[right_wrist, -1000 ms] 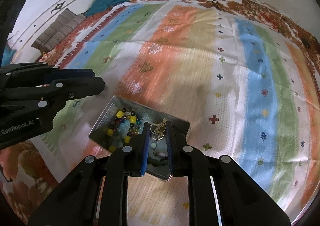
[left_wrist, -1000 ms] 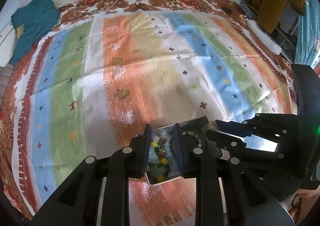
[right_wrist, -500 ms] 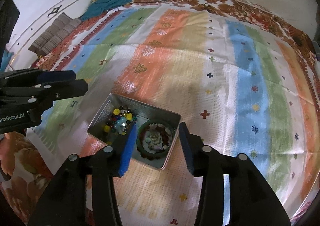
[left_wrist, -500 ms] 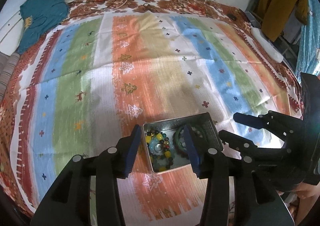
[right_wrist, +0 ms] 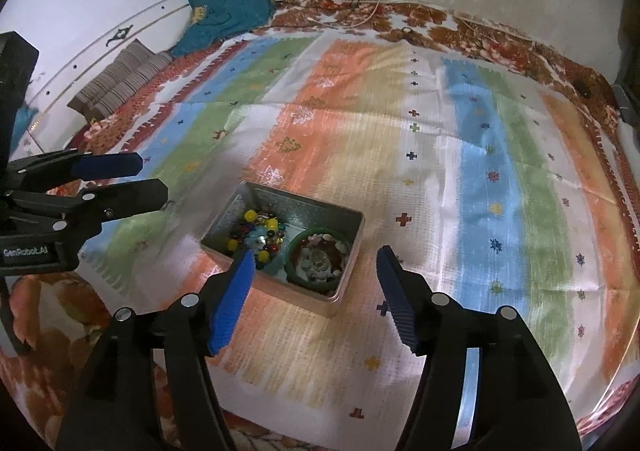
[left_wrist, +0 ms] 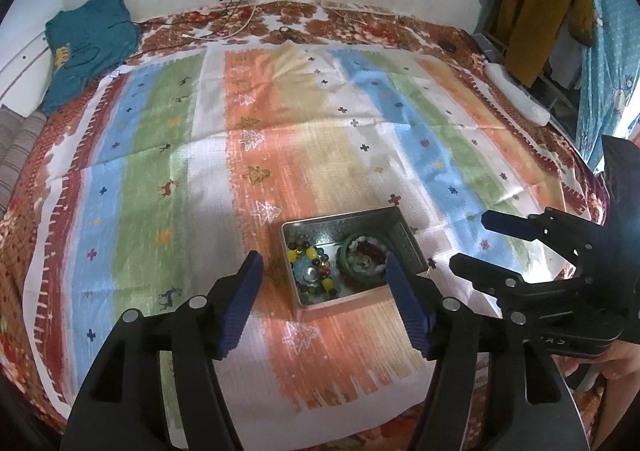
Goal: Organize jewelry
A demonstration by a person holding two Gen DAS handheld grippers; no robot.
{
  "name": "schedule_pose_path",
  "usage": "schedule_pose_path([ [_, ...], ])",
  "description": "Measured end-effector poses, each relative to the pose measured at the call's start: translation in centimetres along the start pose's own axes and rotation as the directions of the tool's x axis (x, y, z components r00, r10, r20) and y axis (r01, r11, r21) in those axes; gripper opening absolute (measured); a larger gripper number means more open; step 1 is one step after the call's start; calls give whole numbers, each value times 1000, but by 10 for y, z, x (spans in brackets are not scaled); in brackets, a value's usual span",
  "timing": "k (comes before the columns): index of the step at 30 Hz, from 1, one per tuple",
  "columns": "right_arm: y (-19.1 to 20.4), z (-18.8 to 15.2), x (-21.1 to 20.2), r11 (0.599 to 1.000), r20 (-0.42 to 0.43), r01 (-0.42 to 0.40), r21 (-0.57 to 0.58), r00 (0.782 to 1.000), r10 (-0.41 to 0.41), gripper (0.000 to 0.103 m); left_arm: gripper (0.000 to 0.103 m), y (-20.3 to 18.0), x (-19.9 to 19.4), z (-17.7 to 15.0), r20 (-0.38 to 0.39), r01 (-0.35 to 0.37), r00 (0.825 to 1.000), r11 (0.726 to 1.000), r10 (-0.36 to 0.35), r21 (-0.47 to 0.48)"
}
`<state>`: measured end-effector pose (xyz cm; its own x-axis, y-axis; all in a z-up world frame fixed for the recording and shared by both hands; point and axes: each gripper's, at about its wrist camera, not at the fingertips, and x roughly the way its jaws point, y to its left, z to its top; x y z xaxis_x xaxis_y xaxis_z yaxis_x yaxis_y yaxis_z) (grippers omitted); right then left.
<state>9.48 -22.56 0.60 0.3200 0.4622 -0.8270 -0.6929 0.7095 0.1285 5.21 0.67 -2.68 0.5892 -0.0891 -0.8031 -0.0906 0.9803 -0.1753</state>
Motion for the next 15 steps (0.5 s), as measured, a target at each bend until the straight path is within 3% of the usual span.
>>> schedule_pose_path([
  [2, 1, -3, -5, 1000, 11, -1, -4, 1000, 1, 68, 68, 1, -5, -4, 11, 3, 1000, 1000, -3, -4],
  [9, 3, -11, -16, 1000, 33, -12, -3, 999, 12, 74, 89, -5, -17, -18, 53, 35, 998, 999, -35, 13],
  [15, 5, -18, -25, 1000, 58, -16, -9, 998, 16, 83, 97, -10, -25, -27, 95, 4, 995, 999, -8, 34],
])
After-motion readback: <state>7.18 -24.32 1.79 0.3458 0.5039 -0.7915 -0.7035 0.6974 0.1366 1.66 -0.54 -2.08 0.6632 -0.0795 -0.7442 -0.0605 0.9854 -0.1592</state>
